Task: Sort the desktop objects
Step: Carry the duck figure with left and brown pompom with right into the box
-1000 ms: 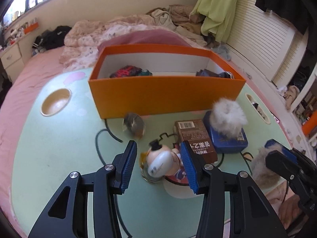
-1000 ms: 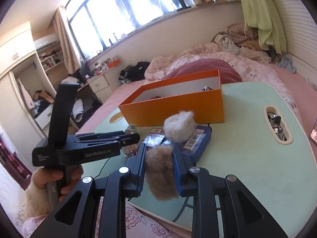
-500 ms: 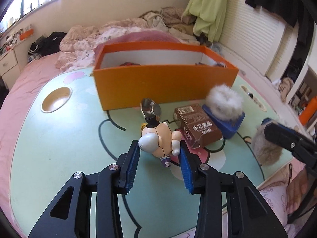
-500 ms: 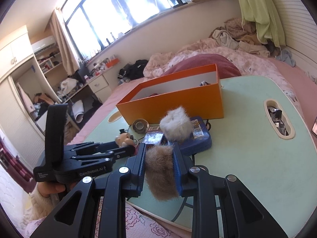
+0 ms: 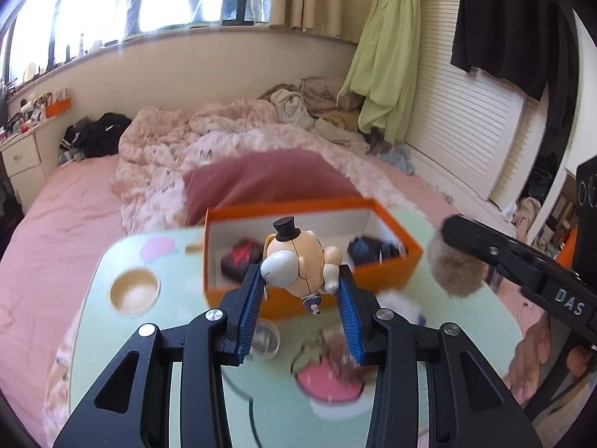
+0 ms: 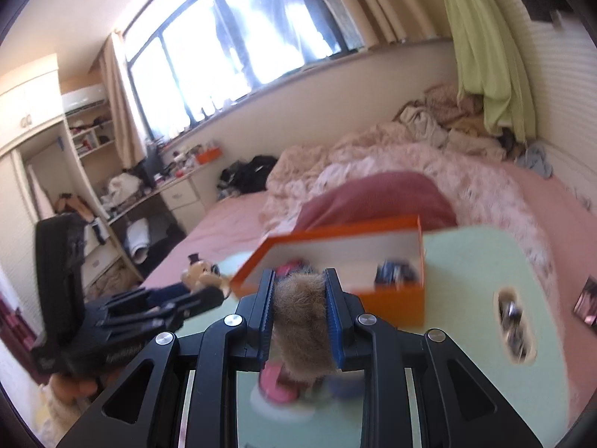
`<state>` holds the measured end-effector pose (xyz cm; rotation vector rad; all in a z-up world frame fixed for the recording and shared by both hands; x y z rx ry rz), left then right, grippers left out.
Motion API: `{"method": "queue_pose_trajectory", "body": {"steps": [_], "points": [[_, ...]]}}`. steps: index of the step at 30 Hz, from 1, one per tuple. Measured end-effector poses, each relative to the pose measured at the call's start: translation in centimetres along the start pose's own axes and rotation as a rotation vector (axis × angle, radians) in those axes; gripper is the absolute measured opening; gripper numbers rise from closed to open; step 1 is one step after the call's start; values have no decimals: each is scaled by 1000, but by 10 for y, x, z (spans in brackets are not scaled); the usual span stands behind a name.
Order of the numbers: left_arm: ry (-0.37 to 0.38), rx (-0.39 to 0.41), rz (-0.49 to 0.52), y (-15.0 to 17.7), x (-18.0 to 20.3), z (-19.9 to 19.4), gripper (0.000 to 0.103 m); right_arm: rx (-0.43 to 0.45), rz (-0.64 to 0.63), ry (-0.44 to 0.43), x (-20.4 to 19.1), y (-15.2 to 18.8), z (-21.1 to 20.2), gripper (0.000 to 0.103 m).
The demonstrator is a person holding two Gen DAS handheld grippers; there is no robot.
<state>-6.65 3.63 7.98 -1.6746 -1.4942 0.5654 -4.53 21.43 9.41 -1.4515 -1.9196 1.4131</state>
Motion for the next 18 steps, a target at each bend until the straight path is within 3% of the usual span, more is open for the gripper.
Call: {"method": "queue_pose_trajectory", "body": {"steps": [5,6,7,8,10,11,13,18], "points": [[-69,-39,-45,-34,-15,55,41,-33,-54,181,8,-31,59,28],[-78,-43,-48,-34,-17,64,41,-60,-51,201,13,-32,73,32],[-103,-46,-57,-32,-22,72,41,-89,-37,208,17,-32,82,47],[-123,-42,-62,-30,-24,75,41,-111,-18,211,22,-30,88,61],[-130,-19,-70,-20,-25,72,47,-123,38,202,30,-23,90,63],[-118,2,-80,-14,-26,66,62,-105,59,181,33,-20,84,64],[-110,36,-104,-5,-27,51,81,-64,86,150,34,-12,67,68],[-44,58,-126,22,-25,4,81,-88,75,94,20,17,24,72]]}}
Point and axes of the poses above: each gripper's, at about its wrist camera, not at the fingertips, and z roughly the way its jaws point, x to its right, y to its underside, the point moved 3 cm from there along z, roughly the way its jaws point, and after that the axes turned 7 degrees about y, right-handed, at the moved point
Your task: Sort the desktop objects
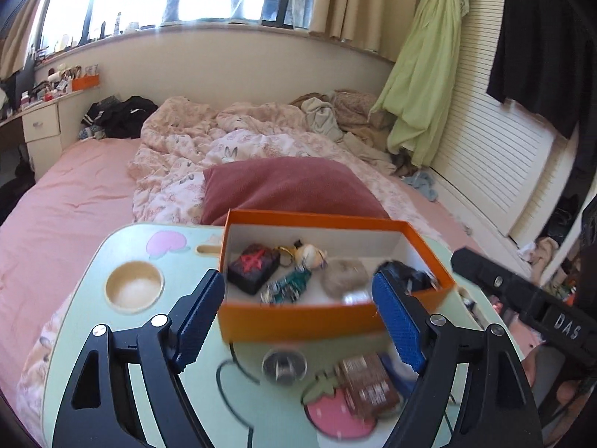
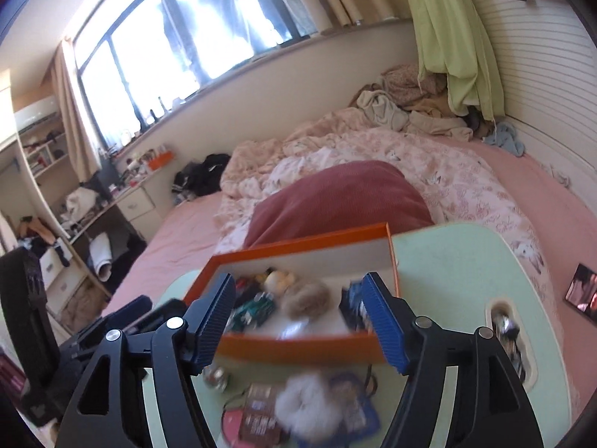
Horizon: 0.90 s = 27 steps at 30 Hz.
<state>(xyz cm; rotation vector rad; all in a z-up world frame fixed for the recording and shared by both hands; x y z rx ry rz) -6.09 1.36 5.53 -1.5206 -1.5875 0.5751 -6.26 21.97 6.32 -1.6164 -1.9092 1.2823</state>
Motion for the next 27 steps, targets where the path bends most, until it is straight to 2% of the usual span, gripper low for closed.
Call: {"method": "queue_pose_trajectory", "body": {"steps": [3,6,9,10,11,12,14,17,22,27], "points": [[-17,-58,36,21,2,-14,81,-59,-62,-5,-9,35,-19,74],[-74,-201,99,63,3,-9,81,-142,-147,29,-15,78,-27,77],[-115,-312,131,101,-1,7,81,-273,-193,37,-15,113,-19,77],[-93,-320,114,106,-2,10,88,-332,-216,55,-14,122,-12,76],[-81,-320,95,107,-6,12,93,-329,-260,86,-17,124,-10,82],[-105,-319,80,107,-11,14,93,-336,-284,106,-19,125,-7,86],[-136,-331,68,108,-17,20,103,-341,-321,129,-24,127,-4,91],[-134,-323,66,109,-21,24,103,-340,-369,157,-30,130,-1,93],[-134,-320,67,109,-24,28,103,-336,-332,120,-20,131,-4,95],[-132,-317,69,108,-23,26,103,-338,-342,128,-23,132,-2,96]]}}
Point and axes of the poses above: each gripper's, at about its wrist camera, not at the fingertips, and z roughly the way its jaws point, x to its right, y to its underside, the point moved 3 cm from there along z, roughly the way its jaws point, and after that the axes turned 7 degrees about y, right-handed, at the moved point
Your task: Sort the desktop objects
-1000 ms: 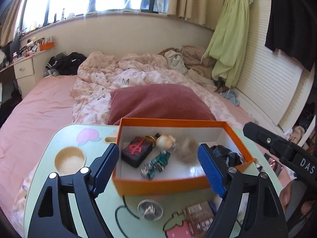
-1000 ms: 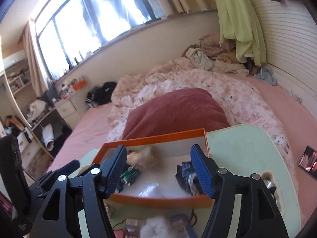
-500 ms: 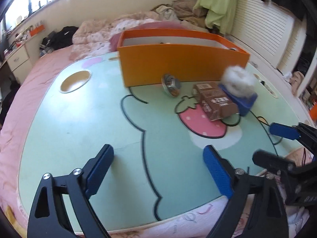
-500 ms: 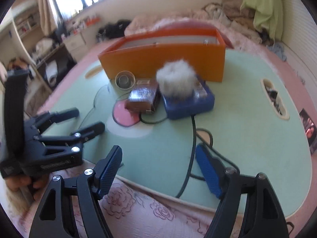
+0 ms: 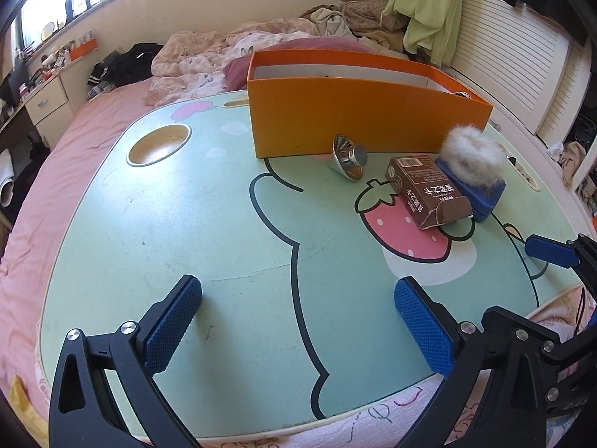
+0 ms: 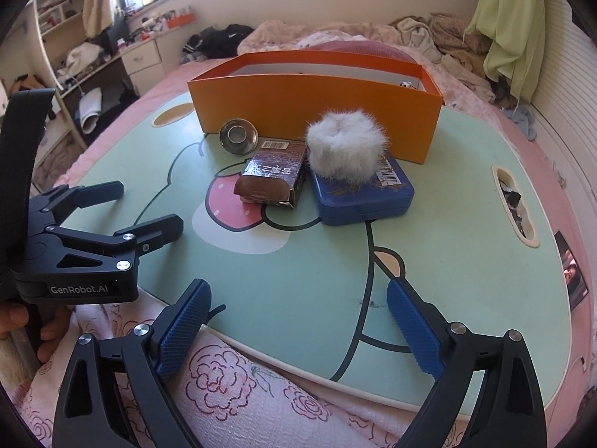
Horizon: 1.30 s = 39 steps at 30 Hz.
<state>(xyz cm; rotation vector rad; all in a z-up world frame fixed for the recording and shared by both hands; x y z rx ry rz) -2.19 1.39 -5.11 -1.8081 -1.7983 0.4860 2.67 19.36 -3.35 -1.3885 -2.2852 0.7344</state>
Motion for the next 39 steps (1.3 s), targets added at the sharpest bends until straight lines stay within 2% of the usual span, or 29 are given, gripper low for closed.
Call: {"method": "queue_pose_trajectory", "body": {"steps": [23,26,30,34,39], "points": [[1,0,1,0,-1,0,103,5,12,-16,-1,-1,0,97],[1,0,1,0,-1,0,103,28,61,-79,8,-2,-3,97],[1,0,1,0,-1,1,103,74,208,-220,32,-3,-8,97],[1,0,1,1,-1,-1,103,105,317,-326,51,-4,-9,97],[1,0,1,1,-1,0,103,114,356,-353,56,-6,-11,97]]}}
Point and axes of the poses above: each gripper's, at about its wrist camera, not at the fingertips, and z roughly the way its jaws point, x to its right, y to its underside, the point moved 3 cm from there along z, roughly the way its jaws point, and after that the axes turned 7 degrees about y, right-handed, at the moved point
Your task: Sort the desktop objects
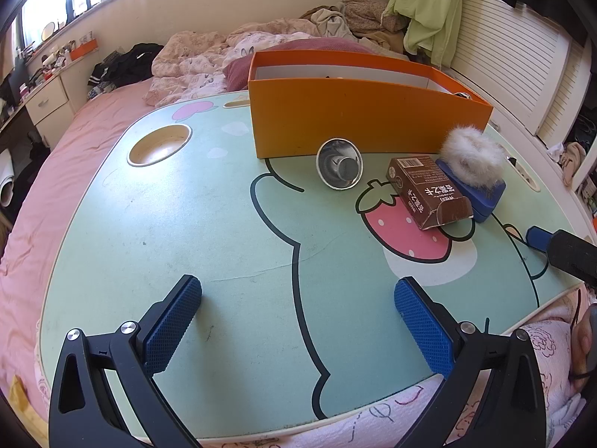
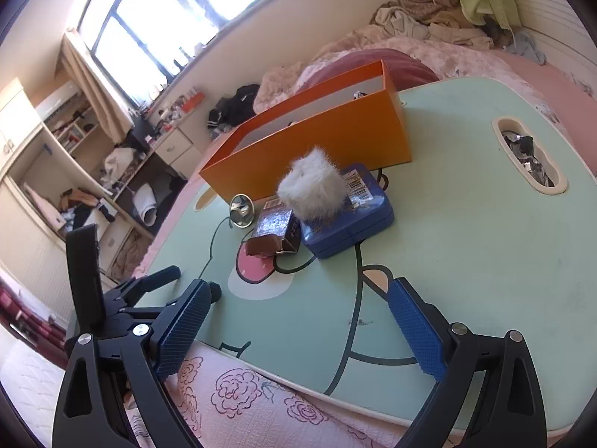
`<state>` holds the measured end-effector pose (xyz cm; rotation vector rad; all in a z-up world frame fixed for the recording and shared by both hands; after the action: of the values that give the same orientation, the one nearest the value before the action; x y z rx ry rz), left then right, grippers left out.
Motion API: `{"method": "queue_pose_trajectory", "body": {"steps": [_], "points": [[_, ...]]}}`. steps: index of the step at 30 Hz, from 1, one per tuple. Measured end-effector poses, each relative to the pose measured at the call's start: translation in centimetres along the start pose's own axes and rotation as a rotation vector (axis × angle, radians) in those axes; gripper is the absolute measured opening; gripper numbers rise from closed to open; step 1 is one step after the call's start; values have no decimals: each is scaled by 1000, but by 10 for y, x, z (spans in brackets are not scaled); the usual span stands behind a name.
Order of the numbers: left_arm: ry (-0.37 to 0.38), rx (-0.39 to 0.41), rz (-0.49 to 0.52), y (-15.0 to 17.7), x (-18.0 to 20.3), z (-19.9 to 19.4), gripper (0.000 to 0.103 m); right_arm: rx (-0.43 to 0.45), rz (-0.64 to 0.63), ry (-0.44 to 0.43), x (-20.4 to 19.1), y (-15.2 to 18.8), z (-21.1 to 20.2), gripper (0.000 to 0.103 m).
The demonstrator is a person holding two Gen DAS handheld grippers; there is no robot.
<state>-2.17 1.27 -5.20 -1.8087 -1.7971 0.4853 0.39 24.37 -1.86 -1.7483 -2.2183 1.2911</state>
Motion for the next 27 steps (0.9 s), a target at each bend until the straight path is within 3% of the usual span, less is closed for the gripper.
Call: {"method": "queue_pose_trajectory", "body": {"steps": [27], "points": [[0,1,0,1,1,-1,103,-1,-2,2,0,0,-1,97]]}}
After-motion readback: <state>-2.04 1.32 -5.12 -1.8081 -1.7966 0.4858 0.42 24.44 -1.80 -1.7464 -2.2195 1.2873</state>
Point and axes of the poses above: each gripper's, at about its wrist camera, not at the fingertips, and z roughly the way its jaws point, x to its right, y to its underside, the point moved 3 cm from there along z, roughly the way its jaws point, and after that the axes turned 7 degrees about y, right-handed, at the moved point
